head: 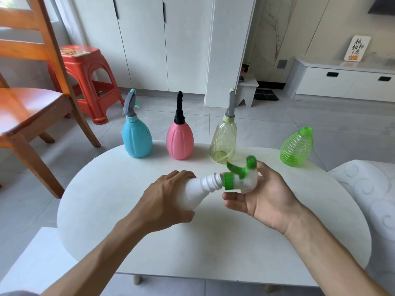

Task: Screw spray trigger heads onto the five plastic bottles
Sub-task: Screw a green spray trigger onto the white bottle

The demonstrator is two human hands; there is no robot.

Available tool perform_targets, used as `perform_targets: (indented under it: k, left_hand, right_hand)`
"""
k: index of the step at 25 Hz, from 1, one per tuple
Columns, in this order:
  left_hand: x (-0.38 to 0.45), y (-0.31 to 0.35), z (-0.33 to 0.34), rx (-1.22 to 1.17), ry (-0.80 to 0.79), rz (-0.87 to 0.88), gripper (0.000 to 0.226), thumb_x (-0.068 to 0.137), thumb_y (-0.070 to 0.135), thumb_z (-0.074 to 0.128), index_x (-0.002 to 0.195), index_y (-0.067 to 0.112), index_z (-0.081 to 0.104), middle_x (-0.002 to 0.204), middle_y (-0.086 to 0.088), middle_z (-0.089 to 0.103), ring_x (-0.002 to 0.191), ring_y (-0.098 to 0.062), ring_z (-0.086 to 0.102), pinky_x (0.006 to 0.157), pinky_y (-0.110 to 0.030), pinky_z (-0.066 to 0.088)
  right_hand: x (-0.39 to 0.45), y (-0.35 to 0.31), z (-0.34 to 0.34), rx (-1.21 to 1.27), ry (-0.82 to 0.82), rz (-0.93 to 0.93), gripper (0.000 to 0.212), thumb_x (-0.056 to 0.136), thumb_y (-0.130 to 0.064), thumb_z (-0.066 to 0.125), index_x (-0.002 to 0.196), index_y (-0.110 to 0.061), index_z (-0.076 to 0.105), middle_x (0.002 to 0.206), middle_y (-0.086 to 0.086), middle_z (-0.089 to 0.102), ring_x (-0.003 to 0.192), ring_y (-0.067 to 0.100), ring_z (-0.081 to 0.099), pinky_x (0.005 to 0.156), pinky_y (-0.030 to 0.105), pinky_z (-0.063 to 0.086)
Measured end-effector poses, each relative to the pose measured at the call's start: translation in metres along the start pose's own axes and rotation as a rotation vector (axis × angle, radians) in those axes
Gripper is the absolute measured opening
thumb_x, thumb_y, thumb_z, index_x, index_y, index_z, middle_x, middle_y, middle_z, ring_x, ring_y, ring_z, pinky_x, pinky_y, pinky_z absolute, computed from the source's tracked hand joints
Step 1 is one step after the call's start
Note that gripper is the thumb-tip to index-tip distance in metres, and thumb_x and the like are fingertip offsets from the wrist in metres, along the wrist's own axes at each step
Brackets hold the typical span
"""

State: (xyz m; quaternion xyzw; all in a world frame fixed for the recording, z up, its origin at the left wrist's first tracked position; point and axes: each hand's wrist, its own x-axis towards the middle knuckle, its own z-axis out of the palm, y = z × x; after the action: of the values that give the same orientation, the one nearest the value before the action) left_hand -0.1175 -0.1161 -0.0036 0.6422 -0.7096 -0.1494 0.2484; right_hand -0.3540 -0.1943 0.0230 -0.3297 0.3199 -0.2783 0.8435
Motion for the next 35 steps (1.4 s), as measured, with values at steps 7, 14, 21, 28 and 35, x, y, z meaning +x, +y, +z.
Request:
perform_targets:
  k: [7,14,21,28,35]
  left_hand:
    - [0.003,0.015,0.003,-0.222,-0.094,-0.113,0.061,0.052,0.043,0.080,0.108,0.038,0.055,0.089,0.011,0.064,0.079,-0.015,0.063,0.065,-0.040,0.057]
    - [0.003,0.020,0.004,-0.214,-0.159,-0.131,0.063,0.049,0.045,0.080,0.106,0.041,0.055,0.087,0.011,0.065,0.077,-0.008,0.063,0.066,-0.036,0.057]
    - [0.002,0.024,0.009,-0.291,-0.165,-0.178,0.060,0.049,0.045,0.084,0.102,0.041,0.056,0.087,0.010,0.066,0.076,-0.008,0.064,0.064,-0.033,0.058]
    - [0.007,0.031,0.010,-0.361,-0.104,-0.213,0.062,0.049,0.046,0.083,0.105,0.043,0.057,0.089,0.012,0.066,0.077,-0.005,0.064,0.058,-0.024,0.051]
    - [0.008,0.035,0.012,-0.340,-0.097,-0.196,0.063,0.050,0.047,0.082,0.106,0.044,0.054,0.090,0.013,0.065,0.079,-0.007,0.064,0.061,-0.028,0.055]
  right_hand:
    - [0.002,0.010,0.003,-0.029,-0.074,-0.348,0.040,0.080,-0.024,0.065,0.118,-0.011,0.066,0.116,0.011,0.068,0.077,0.021,0.063,0.070,0.037,0.055]
    - [0.007,0.009,-0.002,-0.416,-0.032,-0.531,0.047,0.082,-0.015,0.072,0.128,-0.019,0.063,0.112,0.012,0.070,0.103,0.021,0.063,0.082,0.037,0.049]
    - [0.011,0.013,0.007,-0.391,0.138,-0.665,0.060,0.065,-0.020,0.086,0.120,-0.021,0.061,0.097,-0.006,0.073,0.090,0.010,0.068,0.074,0.024,0.054]
    - [0.013,0.018,0.016,-0.349,0.112,-0.609,0.028,0.082,-0.029,0.070,0.109,-0.021,0.072,0.105,0.001,0.074,0.098,0.013,0.067,0.075,0.029,0.052]
    - [0.009,0.012,0.018,-0.309,0.162,-0.630,0.036,0.075,-0.019,0.077,0.109,-0.031,0.072,0.104,0.009,0.072,0.093,0.019,0.070,0.077,0.035,0.057]
